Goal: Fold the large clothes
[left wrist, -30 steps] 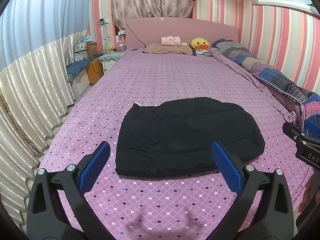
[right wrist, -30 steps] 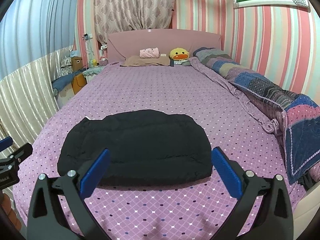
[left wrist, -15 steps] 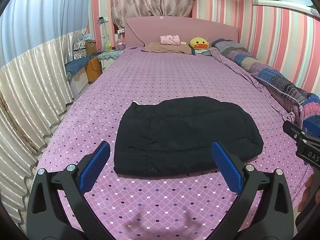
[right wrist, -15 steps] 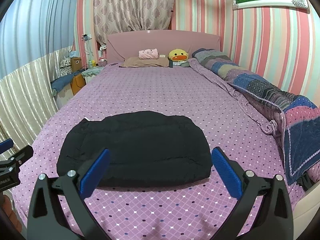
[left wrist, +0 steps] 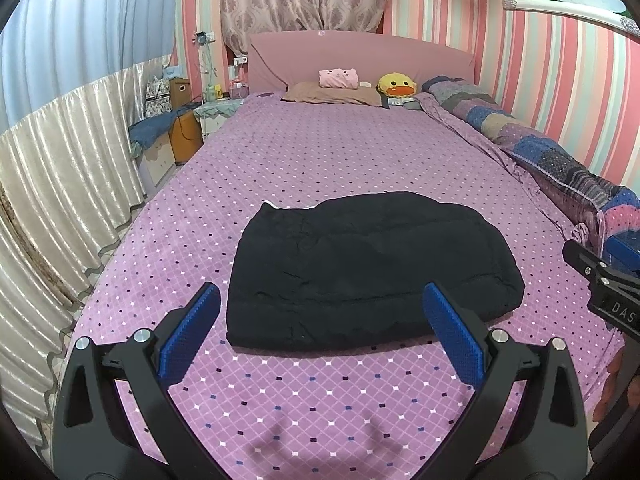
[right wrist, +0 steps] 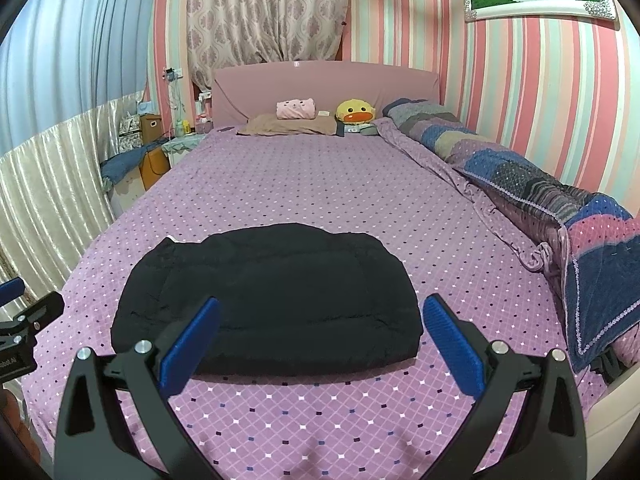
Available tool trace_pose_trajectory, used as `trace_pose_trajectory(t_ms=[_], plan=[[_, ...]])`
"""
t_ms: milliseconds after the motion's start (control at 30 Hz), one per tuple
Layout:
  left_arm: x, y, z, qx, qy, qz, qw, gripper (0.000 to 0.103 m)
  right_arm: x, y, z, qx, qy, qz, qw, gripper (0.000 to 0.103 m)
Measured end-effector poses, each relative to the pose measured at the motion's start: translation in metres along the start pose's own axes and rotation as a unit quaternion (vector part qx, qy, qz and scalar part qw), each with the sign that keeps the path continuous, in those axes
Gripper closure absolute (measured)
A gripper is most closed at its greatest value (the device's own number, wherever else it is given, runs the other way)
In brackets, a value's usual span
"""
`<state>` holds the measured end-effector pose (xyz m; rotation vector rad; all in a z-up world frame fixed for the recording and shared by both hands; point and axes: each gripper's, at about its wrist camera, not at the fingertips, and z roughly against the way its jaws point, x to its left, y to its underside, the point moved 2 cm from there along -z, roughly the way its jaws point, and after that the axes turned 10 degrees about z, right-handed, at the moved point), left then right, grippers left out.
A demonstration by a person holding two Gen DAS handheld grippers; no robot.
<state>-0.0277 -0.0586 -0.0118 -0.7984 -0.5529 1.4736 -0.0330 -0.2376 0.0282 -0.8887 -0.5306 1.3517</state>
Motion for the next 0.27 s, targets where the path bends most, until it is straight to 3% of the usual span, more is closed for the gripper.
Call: trace_pose_trajectory(t_ms=[267], plan=[[-0.0082, 0.0013, -0.0003, 0.002, -0.005, -0.011, 0.9999, 0.003, -0.0015, -0.0021, -0.0001, -0.001, 0.002, 0.002, 1.0, 0.002]])
